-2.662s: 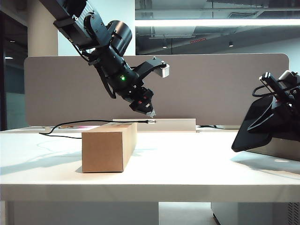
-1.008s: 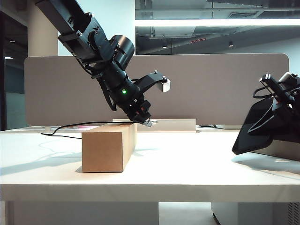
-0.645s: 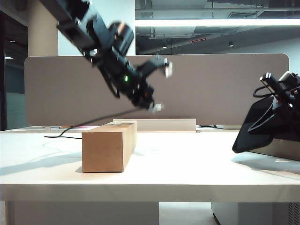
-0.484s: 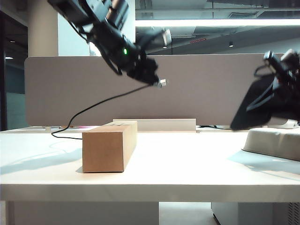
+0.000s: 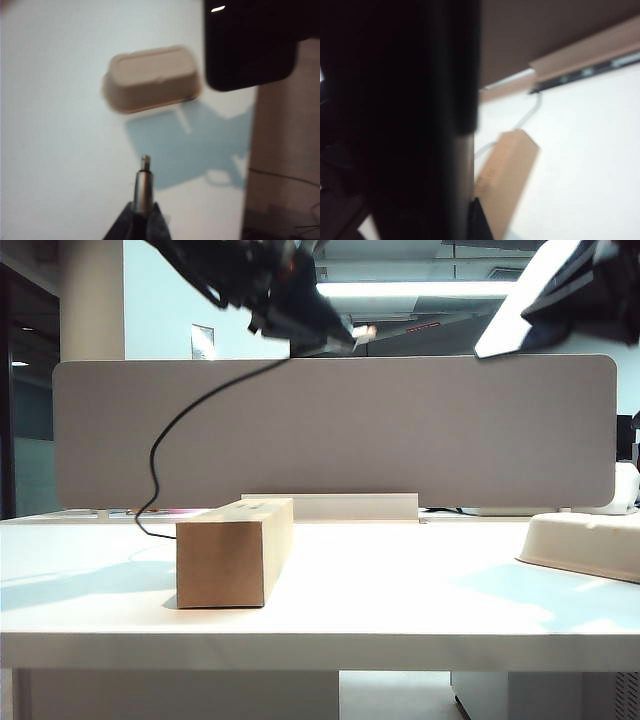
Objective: Pick up the charging cable and the phone, plug the charging cable into the charging port on the phone, and finally place them back on the table.
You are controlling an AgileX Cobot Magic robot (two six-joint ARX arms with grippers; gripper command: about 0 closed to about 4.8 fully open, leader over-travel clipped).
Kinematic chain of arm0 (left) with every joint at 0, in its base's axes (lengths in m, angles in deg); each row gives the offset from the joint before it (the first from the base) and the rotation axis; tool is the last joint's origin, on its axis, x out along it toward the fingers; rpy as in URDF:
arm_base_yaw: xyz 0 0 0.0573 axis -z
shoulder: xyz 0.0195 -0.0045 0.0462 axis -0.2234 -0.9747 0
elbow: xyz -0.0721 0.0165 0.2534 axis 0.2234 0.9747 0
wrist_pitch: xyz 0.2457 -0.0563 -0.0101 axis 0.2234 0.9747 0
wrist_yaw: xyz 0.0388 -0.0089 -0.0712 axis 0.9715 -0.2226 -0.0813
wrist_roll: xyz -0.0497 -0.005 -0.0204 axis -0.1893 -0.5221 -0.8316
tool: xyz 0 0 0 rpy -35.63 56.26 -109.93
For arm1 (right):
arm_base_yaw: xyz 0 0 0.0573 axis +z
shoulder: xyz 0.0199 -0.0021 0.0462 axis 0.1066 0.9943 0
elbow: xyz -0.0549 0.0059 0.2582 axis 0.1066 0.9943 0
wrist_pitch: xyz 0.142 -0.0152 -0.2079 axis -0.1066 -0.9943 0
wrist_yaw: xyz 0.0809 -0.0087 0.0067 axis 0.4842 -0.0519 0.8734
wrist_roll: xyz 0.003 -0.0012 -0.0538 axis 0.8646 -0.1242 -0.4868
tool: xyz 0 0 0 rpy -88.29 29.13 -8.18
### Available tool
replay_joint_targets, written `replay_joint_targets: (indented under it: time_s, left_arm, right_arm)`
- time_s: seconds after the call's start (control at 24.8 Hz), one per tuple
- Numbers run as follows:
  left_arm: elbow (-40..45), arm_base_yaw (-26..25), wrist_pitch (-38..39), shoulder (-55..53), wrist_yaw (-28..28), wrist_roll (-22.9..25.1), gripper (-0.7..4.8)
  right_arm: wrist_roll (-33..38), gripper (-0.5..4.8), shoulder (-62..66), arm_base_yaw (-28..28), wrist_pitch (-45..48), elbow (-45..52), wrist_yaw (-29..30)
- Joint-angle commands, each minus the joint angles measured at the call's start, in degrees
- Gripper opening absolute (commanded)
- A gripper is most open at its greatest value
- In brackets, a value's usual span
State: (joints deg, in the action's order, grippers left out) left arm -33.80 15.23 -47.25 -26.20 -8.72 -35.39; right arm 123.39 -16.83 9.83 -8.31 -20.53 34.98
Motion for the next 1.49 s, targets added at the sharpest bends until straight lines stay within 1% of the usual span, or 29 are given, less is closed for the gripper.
replay_joint_targets:
  time_s: [0.04, 0.08, 0.2, 0.28, 0.4, 0.44, 0.52, 0.56, 0.65, 0.69, 0.73, 0.77, 0.85, 0.93, 1.01, 1.09, 1.13, 1.29, 1.33, 1.41, 1.49]
  left_arm:
    - [-0.20, 0.20, 2.43, 2.01, -6.08, -0.68, -0.06]
    - [-0.20, 0.17, 4.02, 2.80, -8.52, -0.83, -0.06]
    - [-0.17, 0.20, 7.26, 4.24, -13.22, -0.85, -0.06]
    - [-0.20, 0.35, 8.24, 4.59, -15.43, -0.87, -0.06]
    - [-0.20, 1.79, 8.85, 5.05, -19.58, -0.90, -0.06]
    - [-0.20, 2.58, 8.83, 5.09, -20.28, -1.05, -0.06]
    - [-0.22, 5.86, 8.35, 5.18, -19.98, -1.09, -0.06]
    - [-0.22, 6.71, 8.20, 5.18, -20.00, -1.11, -0.06]
    - [-0.22, 8.98, 6.73, 5.14, -19.98, -2.14, -0.06]
    - [-0.22, 10.49, 4.63, 5.14, -20.00, -3.89, -0.06]
    - [-0.22, 10.93, 3.21, 5.14, -20.00, -5.25, -0.06]
    - [-0.22, 11.50, -0.33, 5.14, -20.55, -9.25, -0.06]
    - [-0.22, 11.58, -2.93, 5.14, -21.29, -12.28, -0.06]
    - [-0.22, 11.56, -7.19, 5.14, -22.38, -17.05, -0.06]
    - [-0.24, 11.47, -9.77, 5.14, -22.45, -19.82, -0.06]
    - [-0.24, 11.47, -13.57, 5.14, -24.35, -23.65, -0.06]
    - [-0.24, 11.47, -15.43, 5.14, -26.47, -25.97, -0.06]
    - [-0.22, 11.47, -16.22, 5.14, -28.20, -29.70, -0.06]
    - [-0.22, 11.54, -16.31, 5.14, -29.05, -29.75, -0.06]
    - [-0.22, 11.80, -17.33, 5.14, -29.07, -29.92, -0.06]
    - [-0.22, 11.82, -17.97, 5.14, -29.22, -31.08, -0.06]
  right_arm:
    - [0.59, -0.09, -3.19, 1.40, 2.32, -0.74, 0.09]
    - [1.81, -0.09, -5.22, 1.75, 2.27, -0.74, 0.17]
    - [3.17, -0.09, -9.79, 1.90, 2.27, -0.83, 0.00]
    - [3.30, -0.09, -11.69, 1.90, 2.23, -0.85, 0.00]
    - [7.21, -0.09, -15.12, 1.92, 2.40, -0.94, 0.00]
    - [7.67, -0.09, -15.80, 1.95, 2.45, -0.96, 0.00]
    - [8.85, -0.09, -17.84, 1.95, 2.58, -1.01, -0.02]
    - [9.16, -0.09, -18.25, 1.95, 2.73, -1.01, 0.00]
    - [10.67, -0.09, -18.99, 1.95, 3.30, -1.03, -0.04]
    - [12.04, -0.09, -19.02, 1.95, 4.68, -1.03, 0.09]
    - [13.40, -0.09, -19.02, 1.95, 5.95, -1.03, 0.33]
    - [15.87, -0.09, -19.02, 1.95, 8.22, -1.03, 0.50]
    - [18.36, -0.09, -19.04, 1.95, 11.21, -1.03, 1.11]
    - [22.27, -0.09, -19.10, 1.95, 16.63, -1.03, 1.66]
    - [23.89, -0.09, -19.10, 1.95, 18.16, -1.03, 1.66]
    - [24.83, -0.09, -19.10, 1.95, 18.16, -1.03, 1.70]
    - [25.83, -0.09, -19.10, 1.95, 18.23, -1.03, 1.68]
    - [25.86, -0.09, -19.10, 1.95, 18.18, -1.03, 1.20]
    - [25.86, -0.09, -19.10, 1.95, 18.18, -1.03, 1.01]
    - [25.83, -0.09, -19.08, 1.95, 18.16, -1.03, 0.98]
    - [25.79, -0.09, -19.06, 1.95, 18.16, -1.03, 0.81]
